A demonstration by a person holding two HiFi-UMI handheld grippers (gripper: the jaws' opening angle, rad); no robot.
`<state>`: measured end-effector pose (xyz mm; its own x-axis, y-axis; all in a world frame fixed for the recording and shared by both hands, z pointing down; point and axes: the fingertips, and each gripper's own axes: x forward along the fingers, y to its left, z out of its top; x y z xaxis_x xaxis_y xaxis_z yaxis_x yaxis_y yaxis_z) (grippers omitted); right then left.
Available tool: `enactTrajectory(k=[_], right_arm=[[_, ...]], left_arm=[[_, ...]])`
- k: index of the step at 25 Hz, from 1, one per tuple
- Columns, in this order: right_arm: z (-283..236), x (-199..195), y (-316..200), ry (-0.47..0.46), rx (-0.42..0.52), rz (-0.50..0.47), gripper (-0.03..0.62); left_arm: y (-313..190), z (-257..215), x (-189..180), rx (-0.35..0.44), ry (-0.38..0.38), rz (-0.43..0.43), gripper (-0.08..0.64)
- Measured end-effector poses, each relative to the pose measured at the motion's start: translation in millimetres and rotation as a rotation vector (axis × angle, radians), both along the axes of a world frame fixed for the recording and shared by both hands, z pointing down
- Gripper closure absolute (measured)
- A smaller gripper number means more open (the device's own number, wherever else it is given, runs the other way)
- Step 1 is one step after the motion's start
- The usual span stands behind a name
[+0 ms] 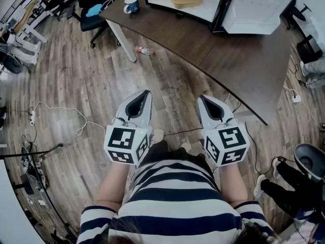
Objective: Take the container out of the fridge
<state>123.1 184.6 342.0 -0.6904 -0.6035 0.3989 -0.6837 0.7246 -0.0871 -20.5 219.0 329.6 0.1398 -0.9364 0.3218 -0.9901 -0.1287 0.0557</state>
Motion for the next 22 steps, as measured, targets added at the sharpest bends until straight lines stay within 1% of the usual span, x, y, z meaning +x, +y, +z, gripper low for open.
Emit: enactTrajectory(k=[7, 16, 22], right_arm=[[-1.4, -31.3, -20.4, -0.008, -0.009, 0.043, 0.600], [7.1, -69.6, -39.6, 0.026, -0.029, 0.098, 0.600], [14.3, -87.8, -53.9, 0.036, -0.046, 0.149, 0.600]], left_arm=[[-23.1, 1.9, -24.8, -0.023, 0.016, 0.065, 0.560], [-53.5, 8.1, -65.1, -0.029, 0.024, 0.132, 0.560], [-74.7, 13.1, -83.1, -0.039, 0.027, 0.194, 0.560]])
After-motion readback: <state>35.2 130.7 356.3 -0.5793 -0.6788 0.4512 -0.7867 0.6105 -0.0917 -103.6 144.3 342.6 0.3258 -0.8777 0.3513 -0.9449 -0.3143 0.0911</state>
